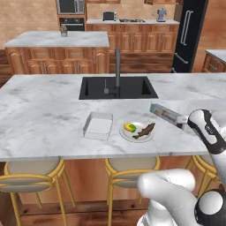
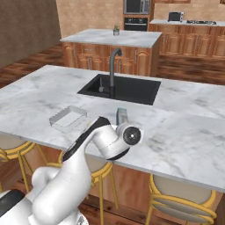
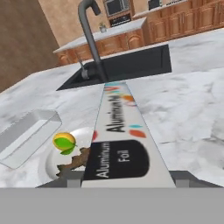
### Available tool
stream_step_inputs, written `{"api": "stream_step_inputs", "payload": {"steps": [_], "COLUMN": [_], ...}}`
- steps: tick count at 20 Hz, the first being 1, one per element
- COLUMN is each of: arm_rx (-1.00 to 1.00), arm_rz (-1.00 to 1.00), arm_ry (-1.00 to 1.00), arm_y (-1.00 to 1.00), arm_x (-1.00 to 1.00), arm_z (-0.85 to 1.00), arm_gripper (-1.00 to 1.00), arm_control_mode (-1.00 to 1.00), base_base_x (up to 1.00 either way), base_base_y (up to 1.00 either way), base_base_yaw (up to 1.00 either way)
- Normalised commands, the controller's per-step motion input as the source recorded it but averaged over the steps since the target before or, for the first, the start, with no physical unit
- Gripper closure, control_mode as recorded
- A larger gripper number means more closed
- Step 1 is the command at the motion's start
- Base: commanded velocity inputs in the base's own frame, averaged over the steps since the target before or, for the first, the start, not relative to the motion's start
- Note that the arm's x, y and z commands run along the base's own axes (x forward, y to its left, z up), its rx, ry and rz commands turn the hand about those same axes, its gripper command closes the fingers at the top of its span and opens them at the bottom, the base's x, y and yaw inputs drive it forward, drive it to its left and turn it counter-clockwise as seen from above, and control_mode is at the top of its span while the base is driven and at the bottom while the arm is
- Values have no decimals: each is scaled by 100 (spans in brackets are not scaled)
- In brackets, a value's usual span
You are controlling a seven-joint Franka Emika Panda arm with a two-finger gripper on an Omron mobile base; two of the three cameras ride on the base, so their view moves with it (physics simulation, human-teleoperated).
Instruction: Retrieve the tupperware and aluminum foil from the cabinet and place them on the dining counter near the plate with fish and lemon to prepare for storing leftovers.
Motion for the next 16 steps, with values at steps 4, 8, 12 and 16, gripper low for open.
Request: {"api": "stream_step_inputs", "payload": {"steps": [4,8,12,16], "arm_rx": [0,0,0,0], "arm_rz": [3,5,5,4], "arm_ry": [0,1,2,1], "arm_y": [-17,-9,-7,-12], "arm_x": [55,48,47,50], "arm_z": [-55,-51,-52,-45], "arm_gripper": [100,100,100,100], "arm_control_mode": [-100,-100,-100,-100], "base_base_x": [0,0,0,0], "base_base_y": [0,0,0,0], "base_base_yaw": [0,0,0,0]}}
